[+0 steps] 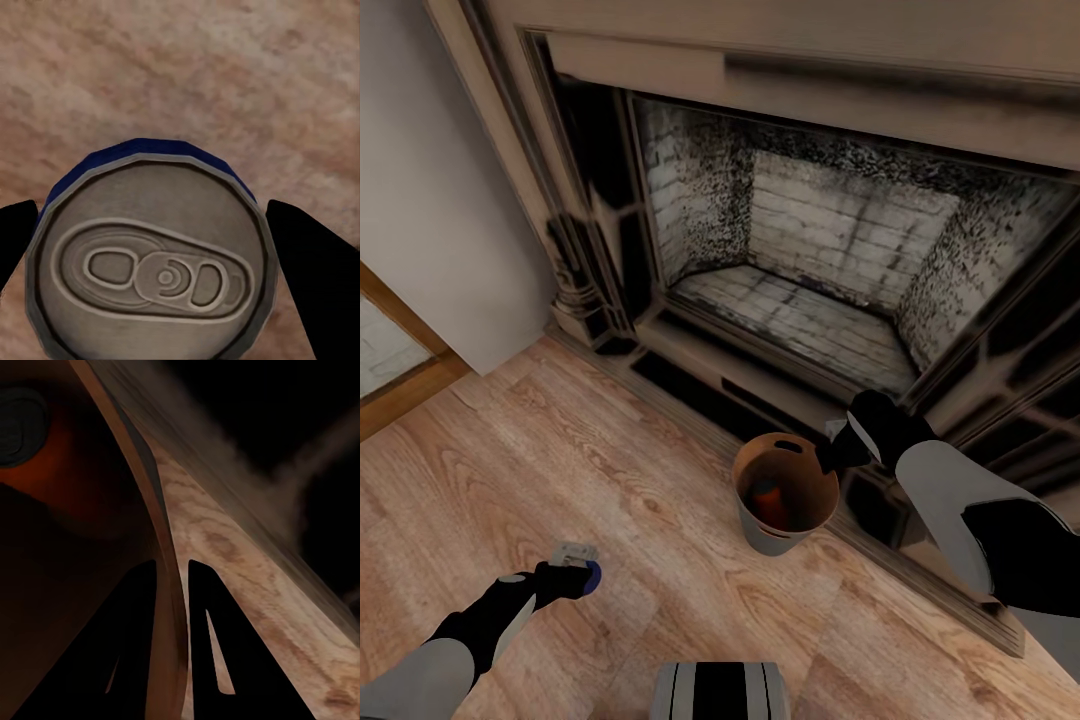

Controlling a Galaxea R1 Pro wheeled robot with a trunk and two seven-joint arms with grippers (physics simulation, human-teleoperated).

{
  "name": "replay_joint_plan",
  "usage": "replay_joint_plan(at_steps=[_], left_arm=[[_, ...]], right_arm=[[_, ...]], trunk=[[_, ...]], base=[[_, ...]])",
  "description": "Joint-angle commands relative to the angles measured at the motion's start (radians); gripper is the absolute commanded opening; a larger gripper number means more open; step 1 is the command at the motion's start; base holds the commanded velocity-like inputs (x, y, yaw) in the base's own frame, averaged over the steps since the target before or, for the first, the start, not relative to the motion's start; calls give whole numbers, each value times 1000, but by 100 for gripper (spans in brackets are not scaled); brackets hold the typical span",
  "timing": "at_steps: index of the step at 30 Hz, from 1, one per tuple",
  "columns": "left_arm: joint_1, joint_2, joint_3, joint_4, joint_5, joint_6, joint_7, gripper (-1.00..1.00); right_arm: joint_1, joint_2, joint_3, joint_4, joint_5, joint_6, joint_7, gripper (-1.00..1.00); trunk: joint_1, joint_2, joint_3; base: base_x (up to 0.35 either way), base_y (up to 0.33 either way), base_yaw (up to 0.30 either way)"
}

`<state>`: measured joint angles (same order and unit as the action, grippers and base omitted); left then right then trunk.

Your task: Put the three can of soda from the living room inside the tash can in the kitchen.

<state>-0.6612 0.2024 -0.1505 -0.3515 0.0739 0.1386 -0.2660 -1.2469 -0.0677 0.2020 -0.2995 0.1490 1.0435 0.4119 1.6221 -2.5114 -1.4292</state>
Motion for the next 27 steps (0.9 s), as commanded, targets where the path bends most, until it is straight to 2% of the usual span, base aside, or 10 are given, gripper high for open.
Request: replay_joint_plan(at_steps=[1, 23, 27], left_arm=[[0, 0, 0, 0, -3, 0, 1, -100], [0, 0, -1, 4, -6, 18, -7, -100], [8, -23, -13, 27, 19, -4, 9, -100]], right_arm=[[0, 0, -4, 0, -22, 4, 4, -100], [1, 1, -4, 2, -23, 4, 4, -100], [0, 10, 12, 20, 6, 4, 13, -100]], trunk=[[0, 0, 0], [-10, 5, 81], [-10, 5, 81]], base=[[0, 0, 0], [0, 0, 0], [0, 0, 0]])
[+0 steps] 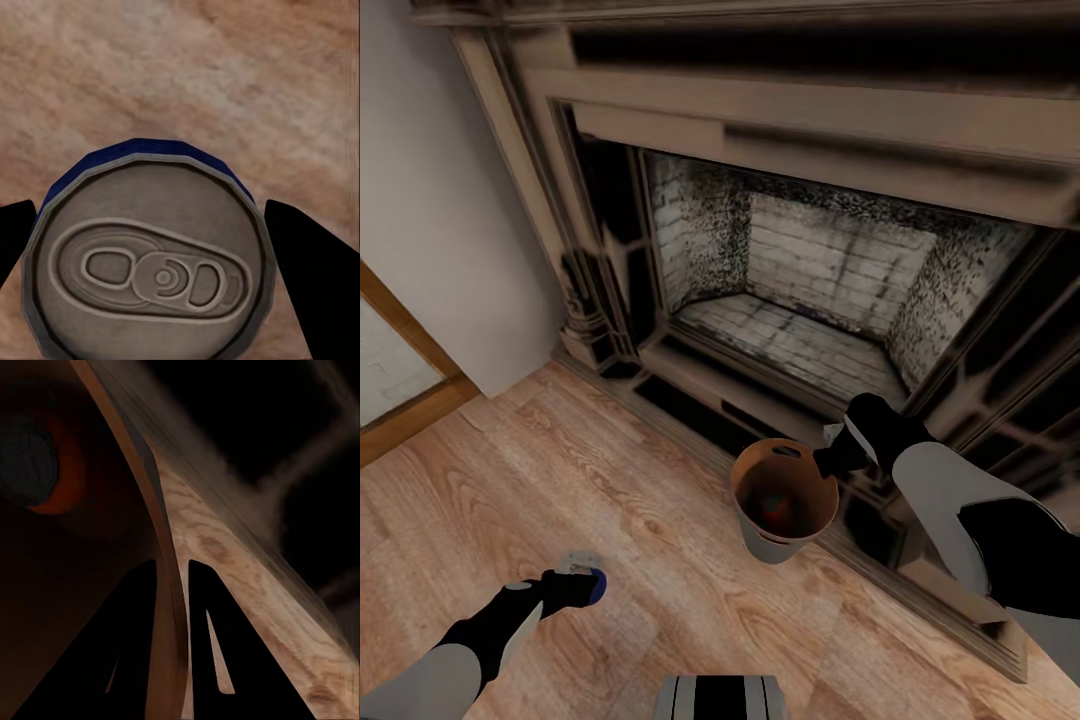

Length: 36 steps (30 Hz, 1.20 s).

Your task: Put the three can of soda from the living room inside the tash can in the kitchen.

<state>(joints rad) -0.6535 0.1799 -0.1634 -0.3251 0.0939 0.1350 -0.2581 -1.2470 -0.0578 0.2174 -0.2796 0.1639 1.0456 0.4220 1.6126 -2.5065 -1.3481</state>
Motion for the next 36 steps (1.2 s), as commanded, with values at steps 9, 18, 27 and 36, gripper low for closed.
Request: replay_joint_plan(at_steps=[9, 18, 27, 36], left_arm=[[0, -2, 0, 32, 11, -49, 1, -100], [0, -1, 0, 34, 12, -54, 2, -100], [-3, -32, 10, -2, 12, -3, -8, -100], [-4, -28, 12, -20, 13, 3, -20, -100]], right_arm=[[0, 0, -3, 0, -5, 2, 2, -100], [-6, 0, -1, 0, -5, 2, 4, -100], [47, -15, 13, -42, 35, 2, 26, -100], [99, -15, 14, -41, -23, 2, 26, -100]], trunk=[[0, 0, 0], [-1, 0, 4], [-5, 2, 39], [-9, 4, 74]], base=[[0, 0, 0], [0, 0, 0], [0, 0, 0], [0, 0, 0]])
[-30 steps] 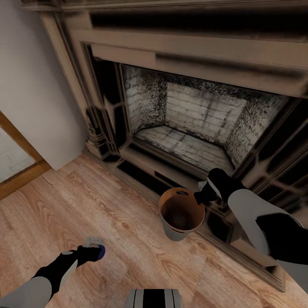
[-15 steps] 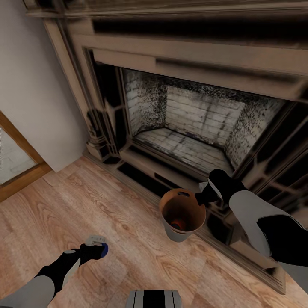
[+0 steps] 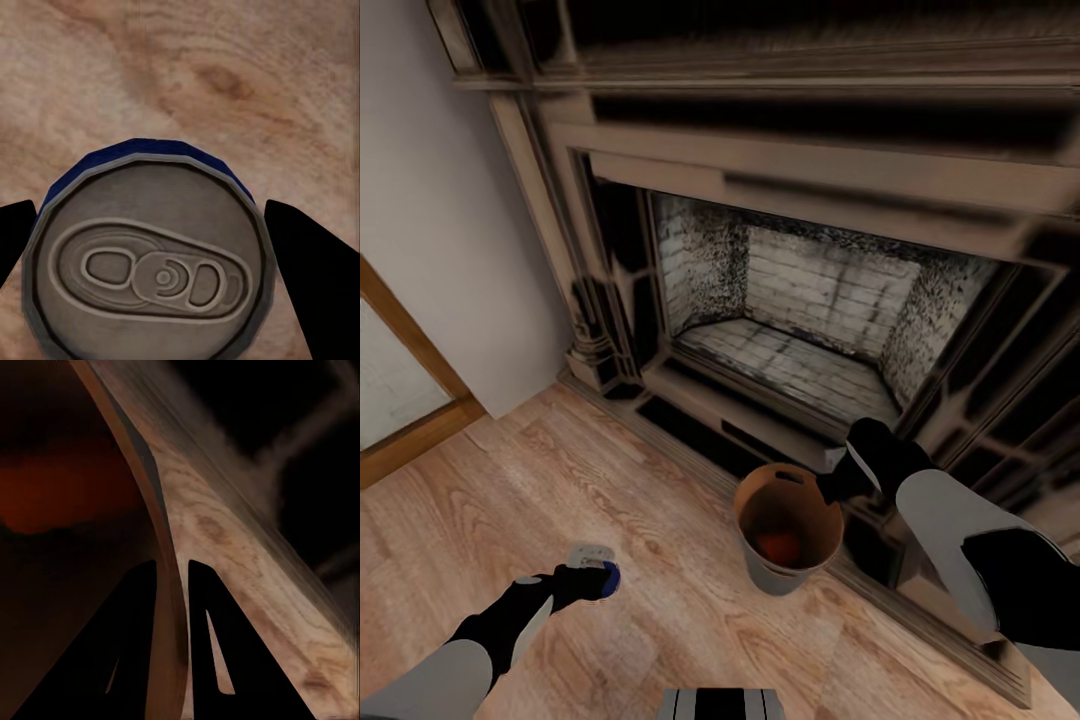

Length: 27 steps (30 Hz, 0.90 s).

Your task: Put the three can of soda from the living room inside the tash can in the kitchen.

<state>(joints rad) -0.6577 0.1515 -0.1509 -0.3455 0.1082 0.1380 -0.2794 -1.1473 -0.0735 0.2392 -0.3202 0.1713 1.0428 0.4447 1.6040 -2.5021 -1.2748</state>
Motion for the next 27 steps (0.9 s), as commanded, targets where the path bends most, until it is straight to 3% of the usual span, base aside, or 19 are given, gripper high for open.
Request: replay_joint_plan(at_steps=[1, 3, 5, 7, 10, 11, 14, 16, 18, 19, 21, 22, 25, 27], left_arm=[[0, 2, 0, -8, 2, 3, 1, -100], [0, 18, -1, -64, 41, 37, 0, -100], [0, 56, -3, -162, 110, 95, -1, -100], [2, 88, -4, -255, 150, 148, -1, -100], [8, 129, -4, -390, 178, 225, -2, -100], [12, 151, -3, -489, 188, 287, -2, -100], [13, 165, -3, -585, 193, 359, -3, -100], [14, 174, -4, -711, 196, 458, -18, -100], [14, 176, -5, -797, 196, 544, -70, -100], [12, 177, -5, -856, 195, 639, -160, -100], [9, 178, -5, -880, 192, 704, -228, -100], [3, 179, -5, -898, 191, 770, -296, -100], [-94, 184, -11, -927, 188, 902, -467, -100], [-137, 185, -14, -929, 188, 909, -511, -100]], right_arm=[[0, 0, -8, 0, -30, 4, 4, -100], [0, 4, -7, 3, -30, 4, 3, -100], [0, 14, -7, 5, -26, 4, 1, -100], [0, 17, -6, 5, -24, 4, 1, -100], [0, 20, -6, 6, -23, 4, 0, -100], [0, 21, -6, 7, -23, 4, -1, -100], [0, 22, -5, 8, -23, 4, -2, -100], [0, 32, -4, 9, -21, 4, -6, -100], [0, 45, -3, 10, -19, 4, -9, -100], [0, 62, -3, 10, -18, 4, -18, -100], [0, 76, -3, 10, -19, 4, -29, -100], [0, 90, -3, 10, -20, 4, -45, -100], [0, 126, -5, 10, -22, 4, -91, -100], [0, 134, -5, 10, -22, 4, -99, -100]], trunk=[[0, 0, 4], [-1, 1, 12], [-2, 1, 20], [-3, 2, 27], [-8, 10, 38], [-12, 17, 41], [-24, 38, 51], [-31, 52, 57], [-39, 66, 63], [-43, 73, 66], [-50, 87, 73], [-54, 94, 76], [-66, 115, 85], [-73, 129, 91]], base=[[0, 0, 0], [0, 0, 0], [0, 0, 0], [0, 0, 0], [0, 0, 0], [0, 0, 0], [0, 0, 0], [0, 0, 0], [0, 0, 0], [0, 0, 0], [0, 0, 0], [0, 0, 0], [0, 0, 0], [0, 0, 0]])
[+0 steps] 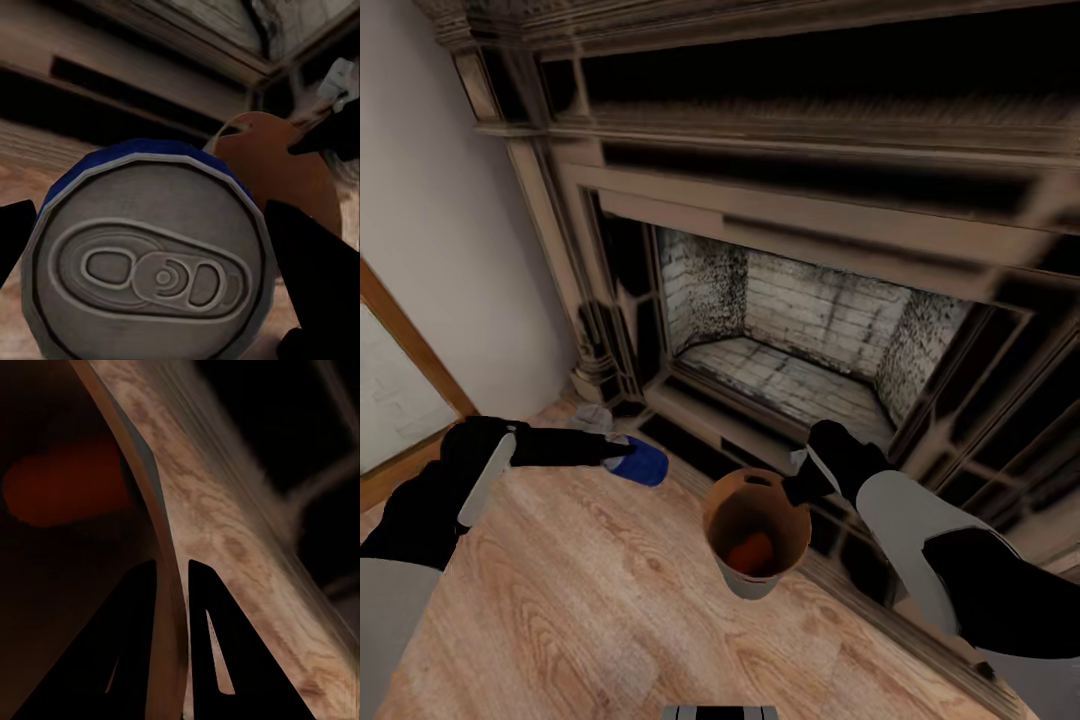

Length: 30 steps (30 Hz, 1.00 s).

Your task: Put the three can of soda from the living room inside the tash can in the kitchen.

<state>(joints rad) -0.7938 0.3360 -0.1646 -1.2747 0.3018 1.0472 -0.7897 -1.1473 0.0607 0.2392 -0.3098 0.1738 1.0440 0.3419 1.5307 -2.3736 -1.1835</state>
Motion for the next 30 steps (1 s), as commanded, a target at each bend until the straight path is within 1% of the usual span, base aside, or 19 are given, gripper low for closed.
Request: replay_joint_plan(at_steps=[1, 2, 3, 5, 7, 8, 10, 11, 12, 13, 15, 16, 17, 19, 22, 24, 27, 29, 30], left_arm=[[-36, 1, -2, -1, -6, 0, -42, -100], [-64, 0, -3, -2, -6, 0, -85, -100], [-77, 0, -3, -2, -6, 0, -108, -100], [-122, -1, -3, -6, -6, 0, -195, -100], [-150, -5, -2, -8, -6, 0, -261, -100], [-157, -9, -4, -8, -7, 0, -278, -100], [-161, -17, -5, -7, -10, 0, -286, -100], [-166, -63, -30, 0, -29, 0, -262, -100], [-167, -87, -59, 6, -46, 0, -240, -100], [-167, -98, -76, 10, -56, 0, -230, -100], [-168, -140, -147, 27, -87, 0, -198, -100], [-168, -164, -172, 34, -97, 0, -184, -100], [-168, -175, -181, 37, -102, 0, -177, -100], [-168, -211, -202, 50, -119, 0, -147, -100], [-168, -234, -213, 64, -129, 0, -125, -100], [-168, -241, -220, 67, -132, 0, -114, -100], [-168, -246, -254, 70, -134, 0, -83, -100], [-168, -248, -284, 72, -134, 0, -56, -100], [-168, -250, -305, 75, -134, 0, -33, -100]], right_arm=[[0, 7, -6, 0, -25, 3, -1, -100], [0, 13, -6, 0, -25, 3, -5, -100], [0, 16, -6, 0, -25, 3, -6, -100], [0, 30, -6, 0, -25, 3, -10, -100], [0, 43, -6, 0, -25, 3, -11, -100], [0, 47, -6, -1, -24, 3, -11, -100], [0, 51, -6, -2, -24, 3, -13, -100], [0, 57, -6, -10, -25, 3, -19, -100], [0, 59, -6, -12, -26, 3, -21, -100], [-1, 60, -6, -13, -27, 3, -21, -100], [-2, 66, -7, -16, -28, 3, -23, -100], [-3, 68, -7, -17, -28, 3, -24, -100], [-3, 68, -7, -17, -29, 3, -24, -100], [-4, 71, -7, -18, -30, 3, -24, -100], [-7, 72, -8, -19, -31, 3, -24, -100], [-9, 72, -8, -19, -31, 3, -24, -100], [-11, 72, -8, -22, -30, 3, -24, -100], [-12, 72, -8, -28, -30, 3, -24, -100], [-12, 71, -8, -30, -30, 3, -24, -100]], trunk=[[-4, 7, 3], [-4, 7, 3], [-4, 7, 3], [-4, 7, 3], [-4, 7, 3], [-4, 7, 3], [-4, 7, 3], [-4, 7, 3], [-4, 7, 3], [-4, 7, 3], [-4, 7, 3], [-4, 7, 3], [-4, 7, 3], [-4, 7, 3], [-4, 7, 3], [-4, 7, 3], [-4, 7, 3], [-4, 7, 3], [-4, 7, 3]], base=[[0, 0, 0], [0, 0, 0], [0, 0, 0], [0, 0, 0], [0, 0, 0], [0, 0, 0], [0, 0, 0], [0, 0, 0], [0, 0, 0], [0, 0, 0], [0, 0, 0], [0, 0, 0], [0, 0, 0], [0, 0, 0], [0, 0, 0], [0, 0, 0], [0, 0, 0], [0, 0, 0], [0, 0, 0]])
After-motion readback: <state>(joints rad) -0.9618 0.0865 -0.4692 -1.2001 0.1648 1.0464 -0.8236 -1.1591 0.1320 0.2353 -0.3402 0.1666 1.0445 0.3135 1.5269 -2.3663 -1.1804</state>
